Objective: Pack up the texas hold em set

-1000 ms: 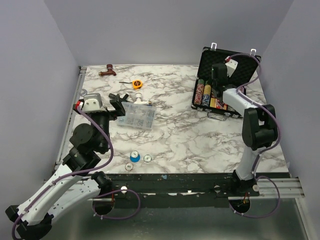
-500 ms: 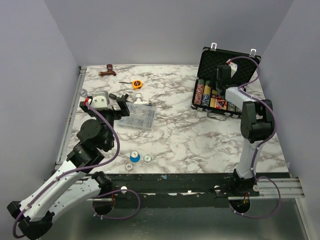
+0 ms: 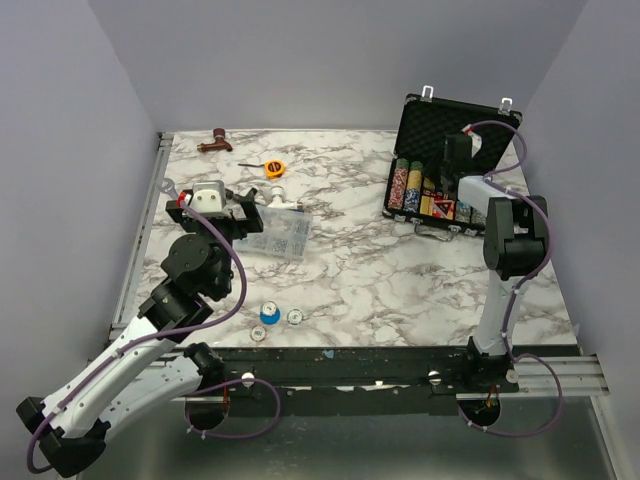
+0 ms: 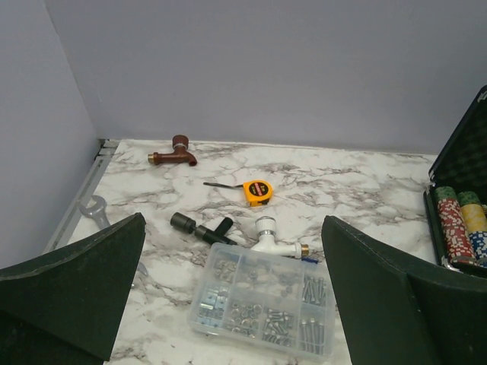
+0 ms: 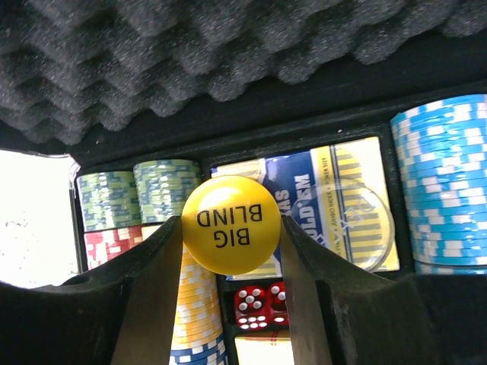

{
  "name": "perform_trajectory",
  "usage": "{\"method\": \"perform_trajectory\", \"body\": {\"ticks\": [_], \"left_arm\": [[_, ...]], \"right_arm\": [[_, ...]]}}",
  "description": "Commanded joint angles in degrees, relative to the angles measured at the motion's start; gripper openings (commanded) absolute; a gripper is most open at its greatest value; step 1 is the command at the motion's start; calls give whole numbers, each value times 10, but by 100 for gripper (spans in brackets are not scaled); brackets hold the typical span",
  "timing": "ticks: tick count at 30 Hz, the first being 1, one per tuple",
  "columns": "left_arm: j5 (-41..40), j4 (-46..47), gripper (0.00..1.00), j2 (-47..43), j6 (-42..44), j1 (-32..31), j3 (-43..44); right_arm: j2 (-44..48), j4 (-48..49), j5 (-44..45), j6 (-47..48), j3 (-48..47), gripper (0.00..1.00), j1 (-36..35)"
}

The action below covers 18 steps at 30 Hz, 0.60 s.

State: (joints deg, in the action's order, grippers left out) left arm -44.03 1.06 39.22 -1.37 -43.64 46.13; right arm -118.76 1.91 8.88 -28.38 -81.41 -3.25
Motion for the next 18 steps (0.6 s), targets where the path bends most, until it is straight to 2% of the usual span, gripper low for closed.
{"method": "perform_trajectory", "body": {"ticks": [1,9,12,18], "left_arm": [[13,-3,99,1,-6,-4,15],[17,-4,99,3,-9,-4,16],[17,-5,99,5,-9,-4,16],[17,-5,99,11,-8,-4,16]], "right_arm": [[-6,13,-7,-15,10,47,6],[16,13,-23,0,18,66,7],[39,6,-38,1,18,70,6],[142,-31,-33,-11,47,79,-3]]}}
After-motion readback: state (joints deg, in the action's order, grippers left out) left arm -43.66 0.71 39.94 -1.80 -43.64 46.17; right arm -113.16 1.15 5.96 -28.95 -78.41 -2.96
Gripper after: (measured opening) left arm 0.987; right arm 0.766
